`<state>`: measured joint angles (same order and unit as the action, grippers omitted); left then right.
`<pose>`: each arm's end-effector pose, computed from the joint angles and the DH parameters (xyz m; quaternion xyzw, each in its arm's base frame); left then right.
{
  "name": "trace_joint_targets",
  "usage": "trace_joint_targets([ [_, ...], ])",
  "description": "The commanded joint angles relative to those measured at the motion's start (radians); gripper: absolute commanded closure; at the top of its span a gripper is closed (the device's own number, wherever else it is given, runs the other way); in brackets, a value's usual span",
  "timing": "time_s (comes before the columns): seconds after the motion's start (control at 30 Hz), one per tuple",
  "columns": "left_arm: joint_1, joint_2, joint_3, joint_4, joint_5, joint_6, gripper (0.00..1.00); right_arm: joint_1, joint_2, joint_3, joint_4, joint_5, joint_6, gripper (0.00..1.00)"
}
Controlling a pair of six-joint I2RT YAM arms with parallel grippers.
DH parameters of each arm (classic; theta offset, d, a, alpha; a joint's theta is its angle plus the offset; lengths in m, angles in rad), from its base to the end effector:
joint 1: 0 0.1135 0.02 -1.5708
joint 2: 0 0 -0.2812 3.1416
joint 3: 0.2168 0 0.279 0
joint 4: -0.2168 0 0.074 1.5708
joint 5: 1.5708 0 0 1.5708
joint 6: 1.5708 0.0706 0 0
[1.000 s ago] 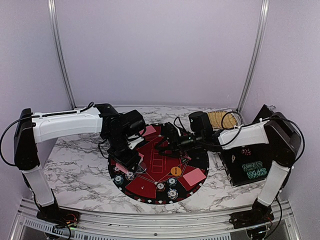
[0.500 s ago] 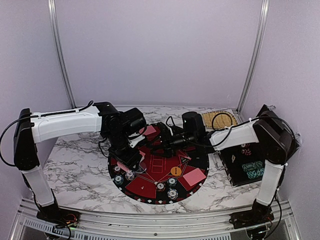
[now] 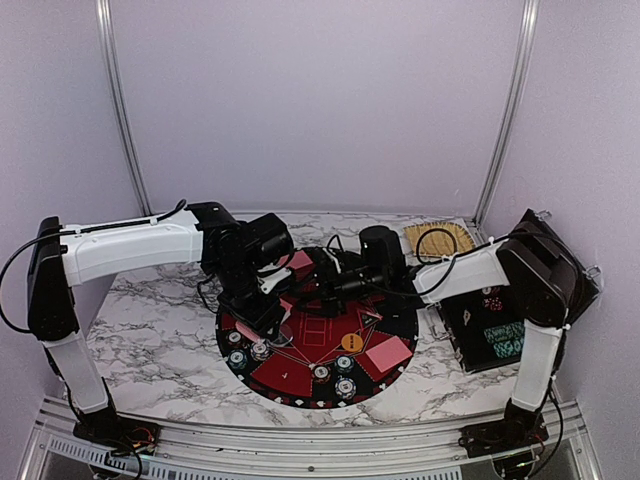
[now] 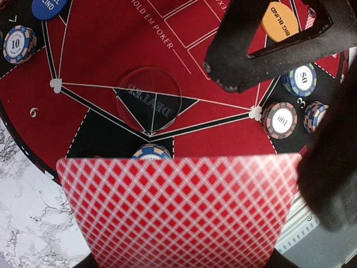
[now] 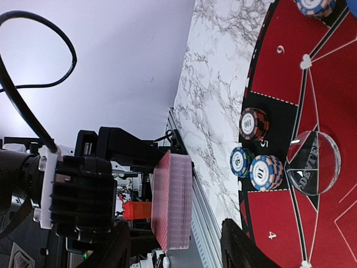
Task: Distribute texas hold em gaming equipment
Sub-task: Pick up the poker card from the face-down deck piles.
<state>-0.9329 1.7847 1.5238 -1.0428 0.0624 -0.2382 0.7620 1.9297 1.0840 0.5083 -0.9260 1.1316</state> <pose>0.2326 -0.3212 0.2367 0.3411 0.9300 -0.0993 0.0938 0.2897 0.3544 0.1741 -0.1198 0.7649 0.6328 0.0066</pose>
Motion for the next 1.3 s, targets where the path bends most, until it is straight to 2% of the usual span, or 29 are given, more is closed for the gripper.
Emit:
trace_joint_targets([
  [0.0,-0.005,-0.040,0.032,0.007,0.004,0.007,0.61,0.022,0.025,0.055,0.039,-0.005,0.010,0.46],
  [0.4,-0.009,-0.049,0.034,0.007,-0.007,0.000,0.61,0.060,0.071,0.099,0.035,0.003,0.014,0.49],
  [0.77,-0.009,-0.068,0.030,0.007,-0.016,-0.008,0.61,0.063,0.073,0.104,-0.041,0.044,-0.046,0.62],
  [1.27,-0.009,-0.070,0.013,0.009,-0.016,-0.011,0.62,0.037,0.023,0.092,-0.117,0.082,-0.110,0.70],
])
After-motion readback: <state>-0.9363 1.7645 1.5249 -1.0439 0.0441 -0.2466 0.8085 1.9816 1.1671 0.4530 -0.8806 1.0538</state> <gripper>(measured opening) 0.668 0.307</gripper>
